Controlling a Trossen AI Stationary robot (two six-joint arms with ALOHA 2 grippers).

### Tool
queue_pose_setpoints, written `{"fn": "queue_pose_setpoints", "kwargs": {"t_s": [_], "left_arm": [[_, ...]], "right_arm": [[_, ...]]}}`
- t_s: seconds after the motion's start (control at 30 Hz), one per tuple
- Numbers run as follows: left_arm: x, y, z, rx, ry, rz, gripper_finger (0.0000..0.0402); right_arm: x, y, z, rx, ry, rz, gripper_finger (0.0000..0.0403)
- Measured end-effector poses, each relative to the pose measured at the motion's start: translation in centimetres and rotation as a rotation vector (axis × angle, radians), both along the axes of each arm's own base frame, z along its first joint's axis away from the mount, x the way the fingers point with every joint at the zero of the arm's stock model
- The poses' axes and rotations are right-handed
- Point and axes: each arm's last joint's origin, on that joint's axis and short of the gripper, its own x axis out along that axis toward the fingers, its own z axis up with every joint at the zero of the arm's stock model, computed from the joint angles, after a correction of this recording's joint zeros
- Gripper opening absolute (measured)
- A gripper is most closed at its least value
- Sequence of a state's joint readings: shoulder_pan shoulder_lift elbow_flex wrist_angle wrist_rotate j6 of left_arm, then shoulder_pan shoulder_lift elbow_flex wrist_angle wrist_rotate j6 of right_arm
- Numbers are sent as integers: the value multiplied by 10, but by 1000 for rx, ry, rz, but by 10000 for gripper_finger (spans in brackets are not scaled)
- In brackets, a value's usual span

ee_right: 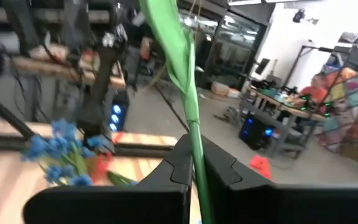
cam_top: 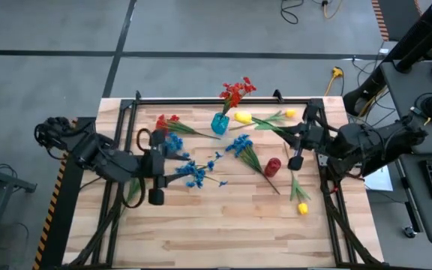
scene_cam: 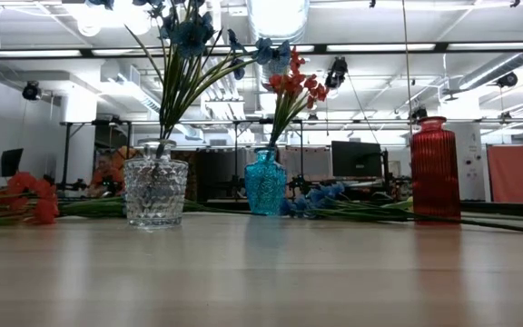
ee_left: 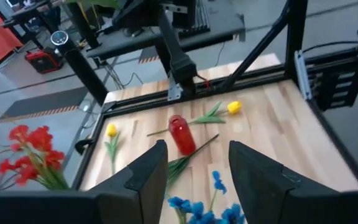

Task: Sort flowers into vase by color
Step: Put the middle yellow flower into the red vase

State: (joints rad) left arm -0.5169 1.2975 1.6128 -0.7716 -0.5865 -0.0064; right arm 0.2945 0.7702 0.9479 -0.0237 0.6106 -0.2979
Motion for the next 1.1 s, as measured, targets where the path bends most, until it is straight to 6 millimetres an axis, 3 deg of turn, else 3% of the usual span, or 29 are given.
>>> {"fn": "queue_pose_setpoints", "kwargs": {"t_s": [0.23, 0.5, 0.83, 1.1], "left_arm": [[-10, -2, -40, -51, -148, -42, 153], [0, -9, -76, 10, -348, -78, 152], [24, -24, -91, 57, -451, -126, 152], [51, -32, -101, 93, -500, -109, 152]], "right_arm": [[-7, 2, -15, 88, -156, 155, 9], [-4, 5, -46, 124, -324, 241, 9], [-4, 7, -65, 131, -480, 325, 9], [11, 15, -68, 134, -506, 430, 9]]}}
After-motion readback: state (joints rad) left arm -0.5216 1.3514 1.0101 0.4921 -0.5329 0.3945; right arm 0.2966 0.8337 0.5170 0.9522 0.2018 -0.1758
